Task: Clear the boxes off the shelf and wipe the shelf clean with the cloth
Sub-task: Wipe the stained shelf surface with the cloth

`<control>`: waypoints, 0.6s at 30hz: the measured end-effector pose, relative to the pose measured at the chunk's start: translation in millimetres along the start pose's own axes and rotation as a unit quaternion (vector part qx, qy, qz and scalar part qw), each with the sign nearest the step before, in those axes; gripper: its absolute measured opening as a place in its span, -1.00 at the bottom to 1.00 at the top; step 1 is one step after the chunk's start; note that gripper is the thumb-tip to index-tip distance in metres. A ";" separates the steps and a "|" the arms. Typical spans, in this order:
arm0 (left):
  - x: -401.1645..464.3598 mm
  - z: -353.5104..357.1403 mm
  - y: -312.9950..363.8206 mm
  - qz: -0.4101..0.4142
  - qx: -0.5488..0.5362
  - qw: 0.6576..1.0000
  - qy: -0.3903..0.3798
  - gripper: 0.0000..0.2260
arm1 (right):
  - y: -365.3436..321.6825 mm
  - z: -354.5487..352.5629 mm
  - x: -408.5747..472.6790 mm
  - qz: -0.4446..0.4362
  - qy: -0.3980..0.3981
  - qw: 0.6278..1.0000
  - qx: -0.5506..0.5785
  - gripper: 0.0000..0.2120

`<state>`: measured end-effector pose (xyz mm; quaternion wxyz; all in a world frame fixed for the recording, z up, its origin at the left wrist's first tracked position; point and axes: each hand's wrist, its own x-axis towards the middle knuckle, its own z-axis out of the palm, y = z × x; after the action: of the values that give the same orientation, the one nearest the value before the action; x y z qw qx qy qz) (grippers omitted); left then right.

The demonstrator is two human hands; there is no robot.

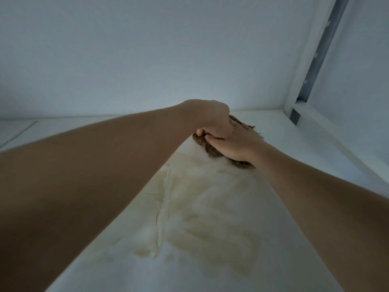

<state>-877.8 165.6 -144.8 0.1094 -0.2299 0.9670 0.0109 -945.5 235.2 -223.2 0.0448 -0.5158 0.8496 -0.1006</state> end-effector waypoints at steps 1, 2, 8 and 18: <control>-2.0 -2.0 -1.6 -0.007 -0.028 1.000 -0.007 -0.82 | 0.0 0.0 -5.0 -0.010 -0.001 1.000 0.002 -0.46; -1.7 -3.7 -3.5 -0.011 -0.067 0.998 -0.011 -0.79 | 2.9 -1.8 -11.2 -0.016 -0.010 1.000 -0.004 -0.46; 5.1 -9.2 -53.0 -0.032 -0.170 0.980 0.098 -0.88 | 48.6 -11.5 -24.0 0.057 -0.028 0.998 -0.023 -0.46; -3.7 33.3 -147.0 -0.165 -0.151 0.975 -0.006 -0.79 | 18.4 -3.6 27.2 0.177 -0.012 0.984 -0.018 -0.39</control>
<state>-802.0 38.3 -172.2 0.0791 -0.4006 0.9020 0.1402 -974.7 219.8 -222.9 0.0626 -0.3588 0.9287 -0.0692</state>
